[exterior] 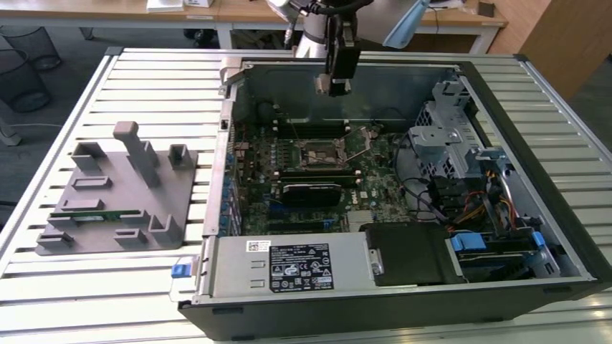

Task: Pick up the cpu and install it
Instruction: 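Place the cpu into insertion slot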

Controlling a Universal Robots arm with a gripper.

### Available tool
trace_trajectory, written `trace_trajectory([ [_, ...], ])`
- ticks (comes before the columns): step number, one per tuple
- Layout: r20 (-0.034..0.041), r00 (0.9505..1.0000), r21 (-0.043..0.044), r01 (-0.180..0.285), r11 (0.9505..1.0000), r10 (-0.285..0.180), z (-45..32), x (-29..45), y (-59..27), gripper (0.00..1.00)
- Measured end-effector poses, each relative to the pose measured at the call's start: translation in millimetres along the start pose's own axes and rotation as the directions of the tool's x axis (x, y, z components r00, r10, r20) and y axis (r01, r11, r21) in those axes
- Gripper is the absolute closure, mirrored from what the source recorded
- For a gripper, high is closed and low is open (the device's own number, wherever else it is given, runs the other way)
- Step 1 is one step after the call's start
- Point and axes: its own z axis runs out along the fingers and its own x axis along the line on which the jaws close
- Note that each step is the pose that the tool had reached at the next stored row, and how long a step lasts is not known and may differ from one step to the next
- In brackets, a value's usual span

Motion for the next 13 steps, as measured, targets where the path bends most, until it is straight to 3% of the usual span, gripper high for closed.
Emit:
trace_trajectory([
  [6, -0.0042, 1.0, 0.0, 0.003, 1.0, -0.003, 11.3, 3.0, -0.4, 0.47],
  [13, -0.0059, 1.0, -0.0001, 0.002, 1.0, -0.002, 18.5, 3.2, -0.7, 0.47],
])
